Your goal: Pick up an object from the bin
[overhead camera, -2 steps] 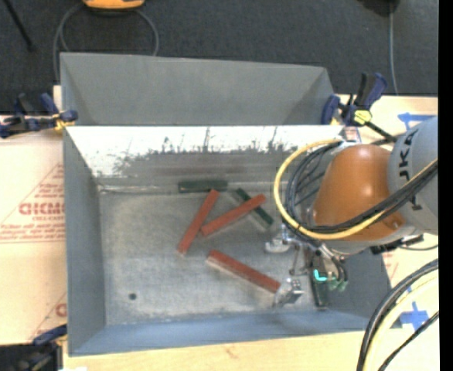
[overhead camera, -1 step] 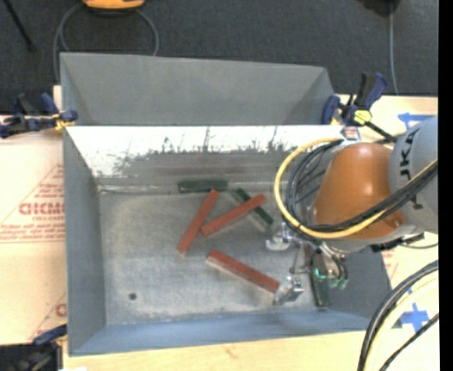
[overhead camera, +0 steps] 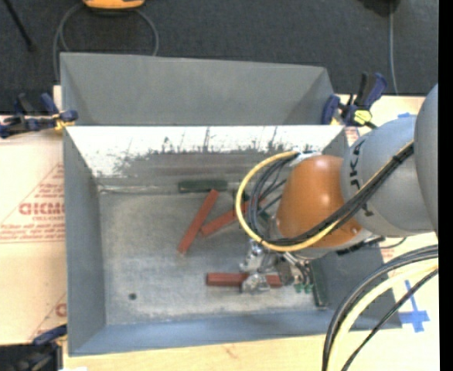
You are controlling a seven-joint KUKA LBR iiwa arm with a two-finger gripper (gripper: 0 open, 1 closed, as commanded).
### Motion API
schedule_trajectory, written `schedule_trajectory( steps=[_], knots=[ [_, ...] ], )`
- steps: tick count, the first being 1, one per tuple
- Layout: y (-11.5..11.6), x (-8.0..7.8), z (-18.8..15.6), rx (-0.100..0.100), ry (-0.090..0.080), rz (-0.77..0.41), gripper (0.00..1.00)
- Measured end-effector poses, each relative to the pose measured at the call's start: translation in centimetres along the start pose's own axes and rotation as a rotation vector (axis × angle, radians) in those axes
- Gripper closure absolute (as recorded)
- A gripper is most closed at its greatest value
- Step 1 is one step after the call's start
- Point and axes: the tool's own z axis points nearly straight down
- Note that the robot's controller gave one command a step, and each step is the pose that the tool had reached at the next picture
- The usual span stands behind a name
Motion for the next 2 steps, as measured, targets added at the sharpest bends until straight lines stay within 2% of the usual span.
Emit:
schedule_trajectory(
  steps=[1, 2],
  knots=[
    [0.0, 0.0, 0.0, 0.0, 0.0, -0.001, 1.0],
    [-1.8, -0.8, -13.8, 0.001, -0.006, -0.062, 1.0]
  ],
)
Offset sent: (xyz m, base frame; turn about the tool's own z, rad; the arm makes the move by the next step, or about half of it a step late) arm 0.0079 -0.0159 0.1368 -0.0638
